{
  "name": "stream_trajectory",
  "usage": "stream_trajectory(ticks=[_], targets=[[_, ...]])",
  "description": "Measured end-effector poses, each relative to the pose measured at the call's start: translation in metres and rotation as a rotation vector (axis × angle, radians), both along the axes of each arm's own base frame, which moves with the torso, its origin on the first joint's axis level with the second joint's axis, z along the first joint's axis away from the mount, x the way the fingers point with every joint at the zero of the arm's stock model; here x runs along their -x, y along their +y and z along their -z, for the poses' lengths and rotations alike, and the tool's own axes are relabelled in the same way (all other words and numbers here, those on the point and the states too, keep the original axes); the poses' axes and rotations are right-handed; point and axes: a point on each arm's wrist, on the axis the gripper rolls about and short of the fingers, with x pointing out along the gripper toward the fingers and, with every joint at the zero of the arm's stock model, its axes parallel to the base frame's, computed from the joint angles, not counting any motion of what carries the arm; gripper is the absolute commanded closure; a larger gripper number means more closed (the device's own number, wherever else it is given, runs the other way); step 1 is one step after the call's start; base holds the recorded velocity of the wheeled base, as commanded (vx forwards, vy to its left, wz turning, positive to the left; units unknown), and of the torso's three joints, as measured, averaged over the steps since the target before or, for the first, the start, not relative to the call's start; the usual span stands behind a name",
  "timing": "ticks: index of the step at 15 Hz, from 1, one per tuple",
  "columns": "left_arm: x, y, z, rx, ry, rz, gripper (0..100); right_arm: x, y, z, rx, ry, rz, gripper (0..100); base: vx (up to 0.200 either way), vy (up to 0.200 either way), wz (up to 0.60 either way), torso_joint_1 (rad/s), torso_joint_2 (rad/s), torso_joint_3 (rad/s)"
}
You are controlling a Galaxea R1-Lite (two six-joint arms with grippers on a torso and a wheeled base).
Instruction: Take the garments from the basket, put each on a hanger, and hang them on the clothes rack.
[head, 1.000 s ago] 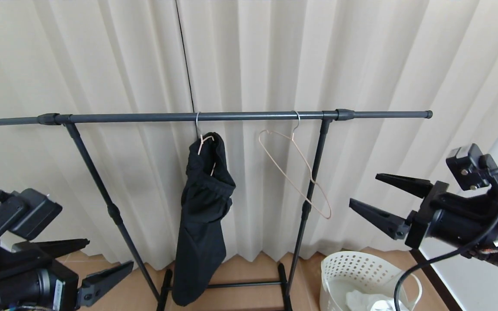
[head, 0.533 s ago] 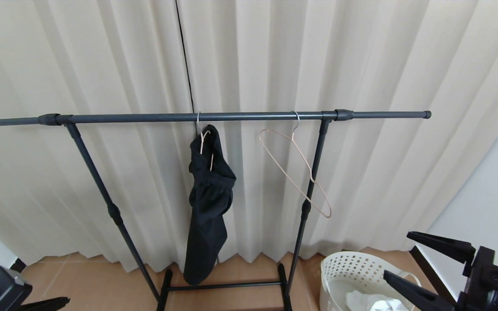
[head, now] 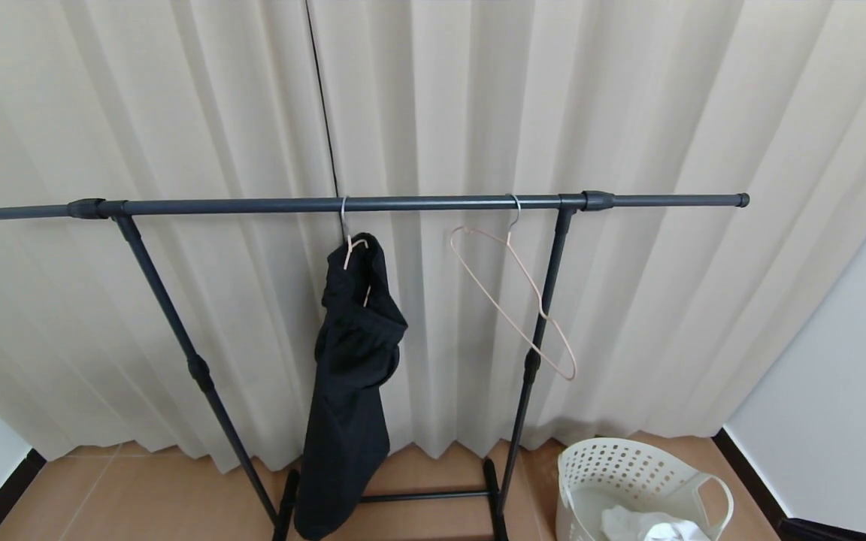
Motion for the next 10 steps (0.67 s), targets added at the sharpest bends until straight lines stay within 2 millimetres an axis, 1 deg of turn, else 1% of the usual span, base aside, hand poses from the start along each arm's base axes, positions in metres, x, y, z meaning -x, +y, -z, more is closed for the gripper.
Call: stream_trajectory(ticks=[2, 5, 10], targets=[[0.002, 0.001, -0.001, 0.008, -0.028, -0.03, 0, 0.016, -0.006, 0.007, 0.003, 0.004, 0.006, 0, 0.0, 0.0, 0.0, 0.0, 0.0, 0.0], [0.005, 0.004, -0.001, 0.016, -0.073, -0.104, 0, 0.033, -0.013, 0.015, 0.008, -0.038, 0.065, 0, 0.0, 0.0, 0.0, 0.0, 0.0, 0.0], [0.024, 0.008, -0.004, 0.048, -0.294, -0.218, 0, 0.045, -0.019, 0.016, -0.009, -0.17, 0.264, 0, 0.0, 0.0, 0.0, 0.0, 0.0, 0.0]])
